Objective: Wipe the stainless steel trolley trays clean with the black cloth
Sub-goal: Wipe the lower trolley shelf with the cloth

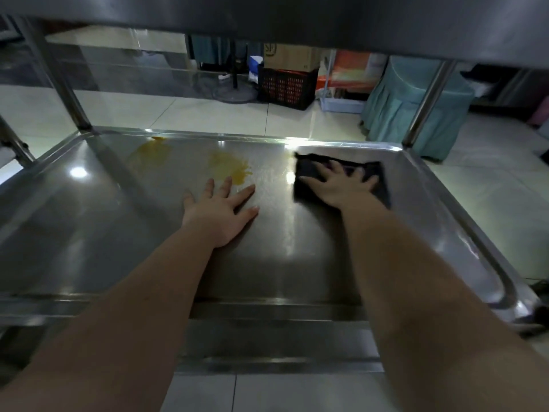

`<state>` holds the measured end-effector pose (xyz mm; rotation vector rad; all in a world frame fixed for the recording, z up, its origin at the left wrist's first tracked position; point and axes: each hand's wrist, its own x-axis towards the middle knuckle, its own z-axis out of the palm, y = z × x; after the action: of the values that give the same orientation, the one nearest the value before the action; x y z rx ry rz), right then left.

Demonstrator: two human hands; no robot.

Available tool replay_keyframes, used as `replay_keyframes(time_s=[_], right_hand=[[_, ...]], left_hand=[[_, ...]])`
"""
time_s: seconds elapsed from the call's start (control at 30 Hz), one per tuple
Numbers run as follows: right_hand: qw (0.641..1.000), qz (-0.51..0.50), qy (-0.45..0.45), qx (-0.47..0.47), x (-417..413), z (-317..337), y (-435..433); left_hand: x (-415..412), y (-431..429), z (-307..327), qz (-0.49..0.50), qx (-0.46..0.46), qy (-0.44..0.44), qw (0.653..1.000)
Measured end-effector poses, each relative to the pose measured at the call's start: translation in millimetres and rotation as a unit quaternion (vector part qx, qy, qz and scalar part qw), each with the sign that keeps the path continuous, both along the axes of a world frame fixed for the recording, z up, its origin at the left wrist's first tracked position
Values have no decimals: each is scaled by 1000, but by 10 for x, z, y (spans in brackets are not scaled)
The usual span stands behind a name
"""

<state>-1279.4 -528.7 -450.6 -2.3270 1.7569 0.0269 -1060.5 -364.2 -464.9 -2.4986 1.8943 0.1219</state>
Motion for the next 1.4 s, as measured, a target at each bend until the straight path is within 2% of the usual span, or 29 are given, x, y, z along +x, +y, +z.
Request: replay_keyframes(time_s=[0.07,0.17,0.33,0.43,0.5,0.67,0.73,0.83,0.97,1.07,1.17,1.4], right_hand=[[997,73,10,0,378,-46,227],[995,93,20,2,274,-52,263],[997,-64,36,-3,-1024,5,-39],[993,-107,54,2,-1316,19,43],[996,-76,38,-4,-1142,26,232],[993,115,19,-27,-198,-188,1256],[991,127,15,-39,-91,-228,1512],[994,94,13,-62,-534,-162,1430],[998,-41,37,-28,-1621,-97,1202],[993,-100,62,-9,-2004,-53,1224],[996,-70,60,8,-1717,-15,1358],[992,120,34,-22,-260,-92,2127]], left_hand=[[5,16,18,3,-1,5,1000],[38,44,9,0,-1,20,1000],[66,33,-11,-4,-7,31,999],[25,18,-10,2,0,22,1000],[0,28,7,3,5,14,1000],[-32,78,36,7,2,12,1000],[-17,112,24,6,-4,15,1000],[-7,146,24,-1,8,19,1000],[-47,133,43,1,8,30,1000],[-92,113,29,5,7,18,1000],[-97,122,15,5,3,16,1000],[-61,156,33,-2,-1,22,1000]])
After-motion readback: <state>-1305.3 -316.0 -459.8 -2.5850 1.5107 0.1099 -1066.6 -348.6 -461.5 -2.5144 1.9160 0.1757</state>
